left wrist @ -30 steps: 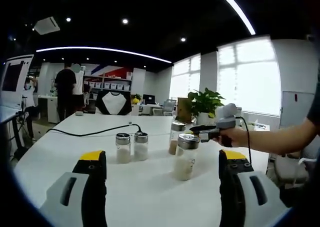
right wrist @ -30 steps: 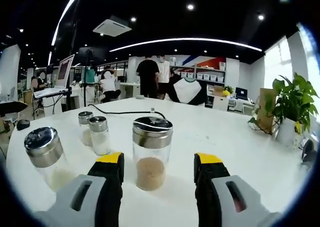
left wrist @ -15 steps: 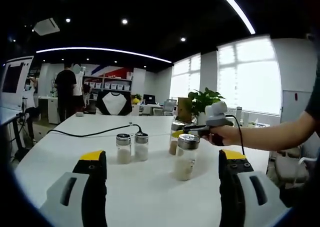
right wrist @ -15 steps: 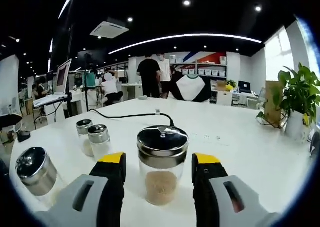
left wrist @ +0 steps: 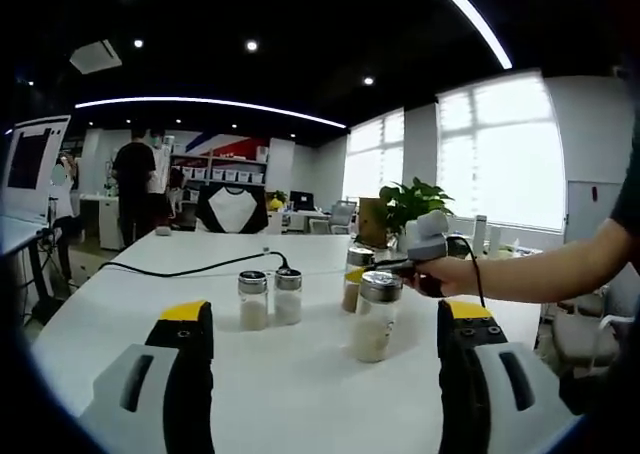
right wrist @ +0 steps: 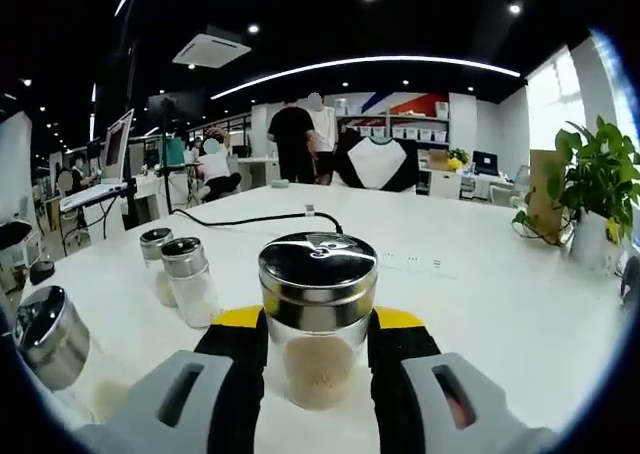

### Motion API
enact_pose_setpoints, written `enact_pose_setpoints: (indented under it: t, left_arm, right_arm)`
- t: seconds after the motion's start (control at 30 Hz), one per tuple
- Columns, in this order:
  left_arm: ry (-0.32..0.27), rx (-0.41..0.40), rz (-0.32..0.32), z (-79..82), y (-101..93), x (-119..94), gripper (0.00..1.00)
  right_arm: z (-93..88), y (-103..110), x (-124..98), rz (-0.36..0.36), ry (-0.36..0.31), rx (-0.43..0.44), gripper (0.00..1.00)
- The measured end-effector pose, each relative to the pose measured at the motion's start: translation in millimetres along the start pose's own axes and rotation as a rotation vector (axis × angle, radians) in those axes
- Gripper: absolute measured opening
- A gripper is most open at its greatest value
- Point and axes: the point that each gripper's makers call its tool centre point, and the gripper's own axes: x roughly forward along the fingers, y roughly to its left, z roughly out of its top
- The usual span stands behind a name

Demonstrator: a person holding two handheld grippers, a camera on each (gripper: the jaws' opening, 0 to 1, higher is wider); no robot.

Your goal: Rotate the seasoning bottle until the label or dispensing opening points toward the visible target arrow and the bottle remains upright within the marked orientation range

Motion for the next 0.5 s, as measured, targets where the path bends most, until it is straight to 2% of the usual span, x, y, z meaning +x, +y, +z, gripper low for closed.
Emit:
enact_pose_setpoints:
  t: [0.5]
  left_arm:
    - [-0.001,0.001,-0.001,1.7,-1.0,0.8,0.98]
  right_arm:
    - [-0.3,2.2,-1.4,-0.009,0.014,-0.002,0.38]
